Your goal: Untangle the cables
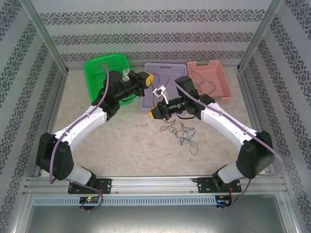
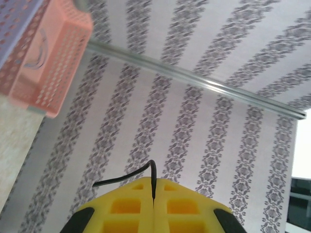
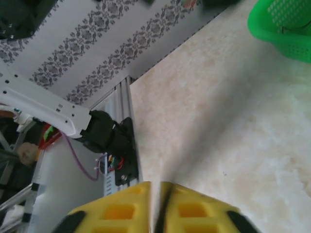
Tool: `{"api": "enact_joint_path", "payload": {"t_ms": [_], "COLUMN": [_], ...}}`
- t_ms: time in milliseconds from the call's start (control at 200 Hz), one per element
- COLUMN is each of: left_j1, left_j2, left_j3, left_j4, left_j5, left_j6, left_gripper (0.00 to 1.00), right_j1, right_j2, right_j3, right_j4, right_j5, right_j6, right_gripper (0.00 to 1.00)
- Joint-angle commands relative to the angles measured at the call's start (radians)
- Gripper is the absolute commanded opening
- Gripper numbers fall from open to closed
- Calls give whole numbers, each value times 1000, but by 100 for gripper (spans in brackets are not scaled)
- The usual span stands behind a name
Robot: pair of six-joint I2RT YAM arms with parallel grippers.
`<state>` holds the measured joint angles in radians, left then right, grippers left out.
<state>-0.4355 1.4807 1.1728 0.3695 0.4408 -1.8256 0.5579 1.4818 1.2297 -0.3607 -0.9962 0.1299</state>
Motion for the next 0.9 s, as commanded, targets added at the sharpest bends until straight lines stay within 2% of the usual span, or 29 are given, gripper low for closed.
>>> {"api": "enact_joint_path", "payload": {"t_ms": [0,110,200,305,405,495,615,714,769,899], "left_j1": [36,36,38,38,38,36,29,13,3,-25], "left_j2": [-9,-29,-47,-47,-49,-55,-70,-82,-89,-104], "left_j3": [34,56,60,70,90,85,56,45,45,44], "left_j4": [147,47,-19,-46,-101,-115,-104,-113,-126,-166], "left_j5": [-29,39,47,65,89,112,128,139,140,133], "left_j6": [99,213,305,401,509,564,609,663,703,789], "left_gripper": [0,0,0,0,0,0,0,0,0,0], "right_j1": [13,-1,-23,-46,-47,-27,-8,23,43,97], "right_j2": [-38,-96,-117,-140,-167,-194,-181,-147,-115,-63], "right_j3": [23,41,60,78,94,84,60,53,61,82], "right_j4": [11,65,97,120,141,169,260,314,359,412], "right_j5": [-4,92,116,222,416,623,764,846,850,875], "right_j6": [200,339,459,626,845,1101,1471,1745,1875,2069], "right_gripper": [25,40,42,42,44,51,55,60,62,66]}}
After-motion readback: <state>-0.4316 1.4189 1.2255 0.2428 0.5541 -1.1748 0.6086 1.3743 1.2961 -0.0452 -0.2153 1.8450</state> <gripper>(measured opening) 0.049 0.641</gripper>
